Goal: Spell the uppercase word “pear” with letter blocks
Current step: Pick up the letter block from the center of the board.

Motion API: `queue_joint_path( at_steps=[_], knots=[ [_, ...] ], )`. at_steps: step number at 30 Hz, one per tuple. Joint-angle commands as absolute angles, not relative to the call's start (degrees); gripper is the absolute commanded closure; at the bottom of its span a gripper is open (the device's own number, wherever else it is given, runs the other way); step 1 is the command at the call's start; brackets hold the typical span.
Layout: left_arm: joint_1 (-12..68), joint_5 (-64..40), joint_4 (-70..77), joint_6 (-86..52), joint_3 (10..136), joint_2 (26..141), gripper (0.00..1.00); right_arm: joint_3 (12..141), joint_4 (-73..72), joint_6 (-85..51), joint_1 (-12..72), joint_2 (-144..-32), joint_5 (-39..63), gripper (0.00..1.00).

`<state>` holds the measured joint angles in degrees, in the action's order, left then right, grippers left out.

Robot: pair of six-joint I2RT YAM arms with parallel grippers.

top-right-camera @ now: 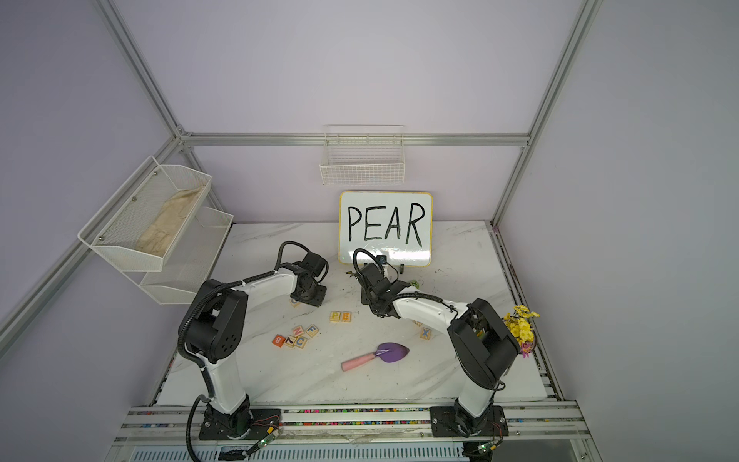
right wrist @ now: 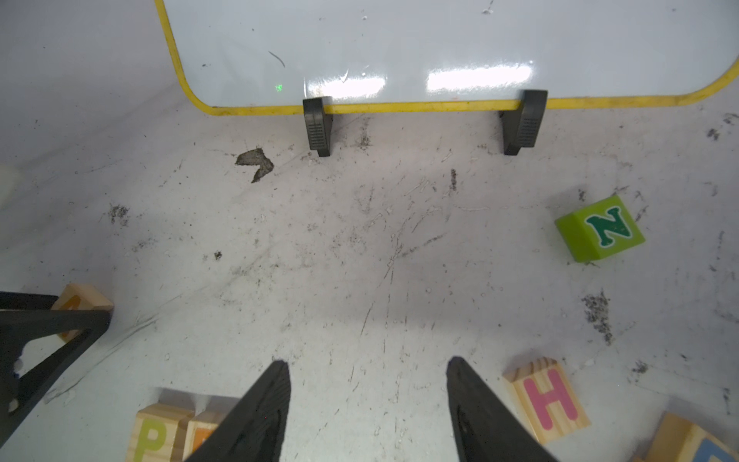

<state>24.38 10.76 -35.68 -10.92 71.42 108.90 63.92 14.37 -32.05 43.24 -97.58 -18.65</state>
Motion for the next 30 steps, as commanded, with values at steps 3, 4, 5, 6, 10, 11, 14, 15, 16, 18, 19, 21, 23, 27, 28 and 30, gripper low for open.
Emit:
queue_joint_path(
  at_steps=[3, 4, 5, 6, 10, 11, 14, 15, 16, 18, 19, 21, 23, 27, 28, 30],
  knots=[
    [23.91, 10.49, -35.83, -11.49, 75.67, 108.47, 0.63, 62.58, 15.13, -32.24, 42.89, -95.30, -20.18, 0.35],
    [23.91, 10.61, -35.86, -11.66, 75.67, 108.27, 0.64, 62.45, 15.07, -32.25, 42.89, -95.11, -20.22, 0.35],
    [23.91, 10.63, -35.94, -11.82, 75.67, 108.13, 0.64, 62.24, 15.04, -32.28, 42.89, -94.95, -20.26, 0.35],
    [23.91, 10.61, -35.99, -11.95, 75.76, 107.97, 0.65, 62.02, 15.03, -32.28, 42.89, -94.71, -20.30, 0.35],
    [23.99, 10.46, -37.11, -13.39, 76.52, 107.29, 0.68, 61.29, 14.90, -32.24, 42.83, -93.66, -20.39, 0.35],
    [24.00, 10.29, -37.42, -13.93, 76.79, 107.02, 0.68, 61.05, 14.86, -32.26, 42.80, -93.37, -20.39, 0.35],
    [24.16, 9.74, -39.40, -14.85, 78.23, 106.28, 0.69, 60.22, 14.68, -32.09, 42.80, -92.10, -20.65, 0.34],
    [24.34, 9.71, -40.22, -15.13, 78.84, 106.02, 0.69, 59.96, 14.62, -32.08, 42.72, -91.62, -20.65, 0.34],
    [24.66, 9.92, -41.06, -15.63, 79.49, 105.67, 0.69, 59.65, 14.59, -31.92, 42.58, -91.05, -20.61, 0.34],
    [25.58, 10.19, -42.27, -16.49, 80.47, 105.14, 0.69, 59.18, 14.55, -31.43, 42.37, -90.00, -19.99, 0.34],
    [26.25, 10.37, -42.77, -17.06, 81.04, 104.64, 0.69, 59.02, 14.30, -30.50, 42.13, -89.21, -18.48, 0.34],
    [27.64, 10.46, -43.52, -18.32, 81.98, 103.95, 0.69, 58.66, 13.39, -27.78, 42.01, -87.83, -15.82, 0.33],
    [28.92, 9.78, -44.03, -20.37, 82.79, 103.26, 0.69, 57.04, 10.94, -24.96, 42.01, -85.55, -12.67, 0.30],
    [30.94, 6.62, -44.31, -27.37, 82.92, 101.79, 0.69, 51.77, 4.75, -16.61, 42.01, -79.09, -6.56, 0.18],
    [31.51, 5.99, -44.43, -29.08, 82.69, 101.56, 0.69, 50.84, 4.28, -15.23, 42.01, -77.18, -5.64, 0.16],
    [33.08, 5.04, -44.66, -32.91, 82.29, 100.92, 0.69, 49.06, 4.24, -12.93, 42.01, -73.87, -5.56, 0.15]
  ],
)
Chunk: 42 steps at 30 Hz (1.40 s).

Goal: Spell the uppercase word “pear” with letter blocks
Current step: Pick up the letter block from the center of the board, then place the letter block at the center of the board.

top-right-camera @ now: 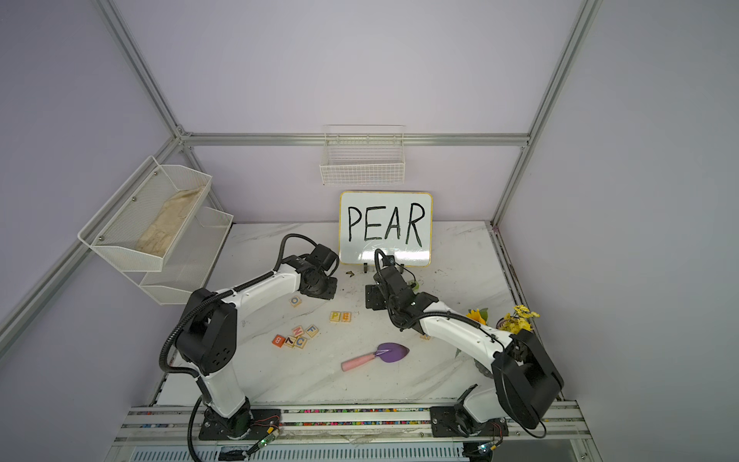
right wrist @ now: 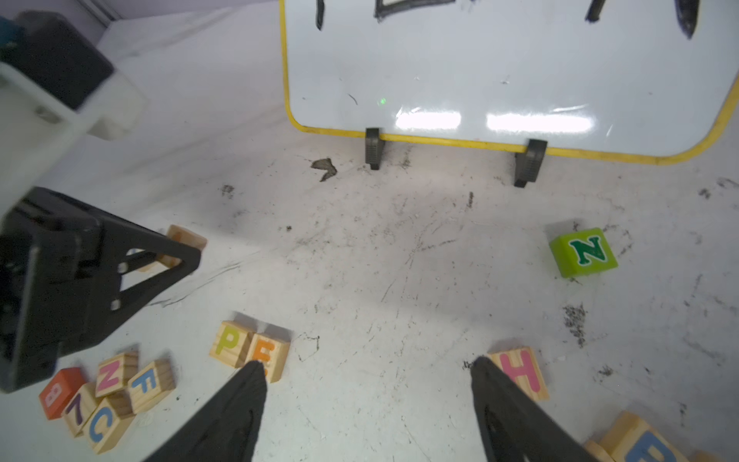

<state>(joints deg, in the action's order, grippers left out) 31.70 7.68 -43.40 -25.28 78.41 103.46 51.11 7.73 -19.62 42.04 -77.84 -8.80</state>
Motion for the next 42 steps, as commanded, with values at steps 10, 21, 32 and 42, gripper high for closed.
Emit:
queue_joint_path(
  at_steps=[10, 21, 32, 42],
  knots=[
    [43.46, 6.05, -45.26, -45.03, 84.84, 103.46, 0.69, 41.19, 3.75, -11.20, 42.01, -62.15, -7.47, 0.12],
    [48.97, 8.98, -47.05, -49.64, 87.25, 110.80, 0.69, 35.05, 6.00, -13.45, 42.01, -53.70, -8.90, 0.03],
    [49.31, 10.28, -47.11, -44.70, 89.48, 115.93, 0.68, 34.99, 6.93, -10.00, 42.01, -53.65, -5.53, 0.03],
    [48.62, 11.81, -48.56, -44.03, 91.49, 117.42, 0.68, 33.42, 3.95, -3.70, 42.01, -53.49, 10.86, 0.03]
  ],
)
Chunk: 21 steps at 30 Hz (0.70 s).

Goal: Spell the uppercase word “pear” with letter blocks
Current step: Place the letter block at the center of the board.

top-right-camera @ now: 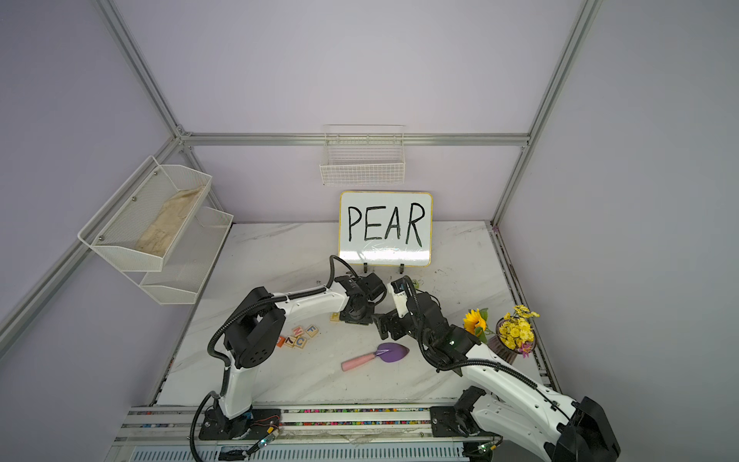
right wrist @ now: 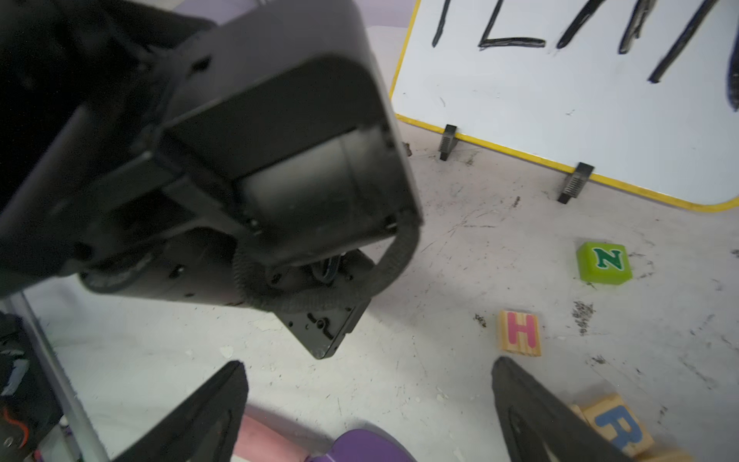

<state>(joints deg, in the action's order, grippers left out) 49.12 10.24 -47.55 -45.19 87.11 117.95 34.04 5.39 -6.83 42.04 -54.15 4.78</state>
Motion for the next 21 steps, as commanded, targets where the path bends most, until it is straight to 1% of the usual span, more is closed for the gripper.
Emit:
queue_joint_path(
  at_steps=[1, 21],
  knots=[
    [48.65, 11.91, -48.65, -44.03, 91.58, 117.46, 0.68, 33.41, 3.94, -3.40, 42.01, -53.56, 11.27, 0.03],
    [48.68, 11.78, -51.06, -44.91, 93.18, 119.16, 0.65, 33.07, 4.93, -2.82, 42.01, -52.86, 6.24, 0.03]
  ],
)
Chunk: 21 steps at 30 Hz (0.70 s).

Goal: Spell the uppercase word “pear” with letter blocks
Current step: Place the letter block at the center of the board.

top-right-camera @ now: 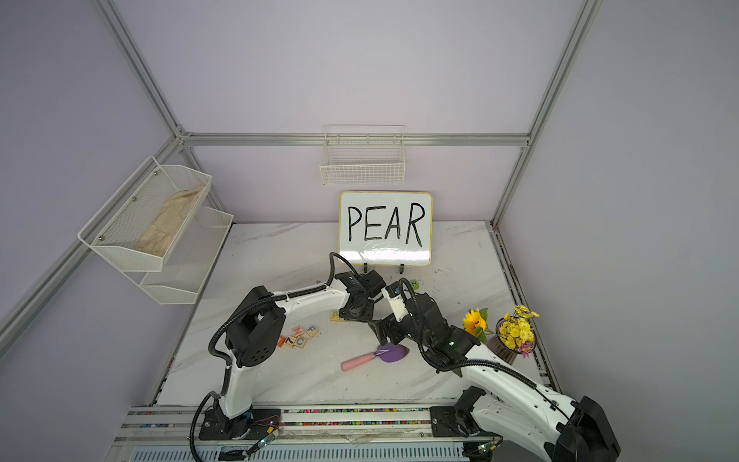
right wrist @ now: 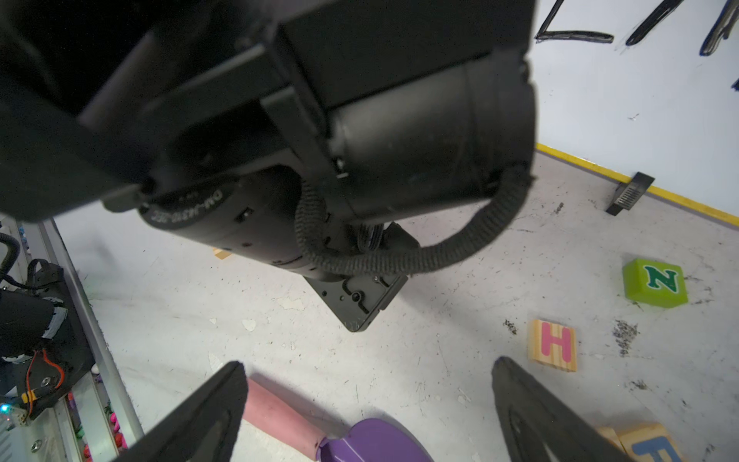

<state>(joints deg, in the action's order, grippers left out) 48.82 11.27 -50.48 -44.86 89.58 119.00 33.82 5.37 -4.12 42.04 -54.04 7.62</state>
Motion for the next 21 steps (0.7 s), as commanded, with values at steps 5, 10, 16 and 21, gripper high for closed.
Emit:
queue_joint_path(
  at_steps=[5, 10, 16, 21],
  knots=[
    [48.61, 11.78, -51.02, -45.53, 92.77, 119.09, 0.64, 32.84, 4.84, -2.82, 42.01, -52.64, 6.06, 0.03],
    [48.67, 11.61, -51.06, -45.60, 92.73, 119.18, 0.64, 32.87, 4.81, -2.83, 42.01, -53.09, 5.82, 0.03],
    [48.61, 11.43, -51.07, -45.77, 92.64, 119.36, 0.64, 32.65, 4.80, -2.89, 42.01, -52.99, 5.36, 0.03],
    [48.68, 11.10, -51.02, -45.88, 92.81, 119.52, 0.63, 32.61, 4.90, -2.87, 42.01, -53.24, 4.90, 0.02]
  ],
)
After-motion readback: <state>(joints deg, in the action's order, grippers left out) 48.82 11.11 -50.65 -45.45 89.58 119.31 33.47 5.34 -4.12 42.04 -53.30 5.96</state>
